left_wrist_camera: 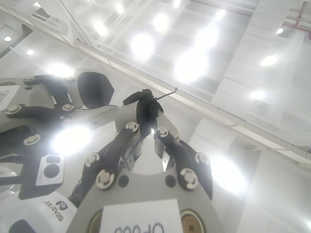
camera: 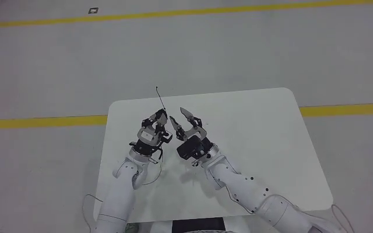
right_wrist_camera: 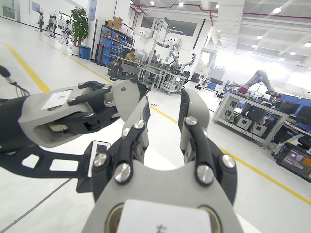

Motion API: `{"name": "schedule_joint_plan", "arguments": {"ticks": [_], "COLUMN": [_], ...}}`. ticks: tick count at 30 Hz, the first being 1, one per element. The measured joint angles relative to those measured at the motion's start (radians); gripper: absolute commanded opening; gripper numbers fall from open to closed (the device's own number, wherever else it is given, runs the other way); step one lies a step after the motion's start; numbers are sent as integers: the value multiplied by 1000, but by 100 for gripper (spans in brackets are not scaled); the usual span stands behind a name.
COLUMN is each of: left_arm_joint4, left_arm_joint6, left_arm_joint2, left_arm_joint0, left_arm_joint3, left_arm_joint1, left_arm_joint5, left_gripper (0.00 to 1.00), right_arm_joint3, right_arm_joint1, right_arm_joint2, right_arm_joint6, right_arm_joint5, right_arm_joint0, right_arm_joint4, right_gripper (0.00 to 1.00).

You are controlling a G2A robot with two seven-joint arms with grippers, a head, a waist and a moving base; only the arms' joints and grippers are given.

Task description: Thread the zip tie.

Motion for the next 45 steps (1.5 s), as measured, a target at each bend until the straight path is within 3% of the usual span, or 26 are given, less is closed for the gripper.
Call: {"name": "schedule_joint_plan", "arguments": {"ticks": [22,26,45], "left_arm_joint4": [0,0,0], "left_arm_joint6": [0,0,0], "left_arm_joint2": [0,0,0], "left_arm_joint0": [0,0,0], "left_arm_joint3": [0,0,0], "left_arm_joint1": [0,0,0], "left_arm_joint5": [0,0,0], "left_gripper": [0,0,0], "right_arm_joint3": [46,55,86], "right_arm_joint1": [-34,-40,-56], "right_arm_joint2": [-37,-39,-50], "right_arm_joint6": [-6,-10,-19], "right_arm_joint5": [0,0,0], "right_arm_joint0": [34,40,61], "right_arm_joint4": [0,0,0], "right_gripper": [27,22,23]}}
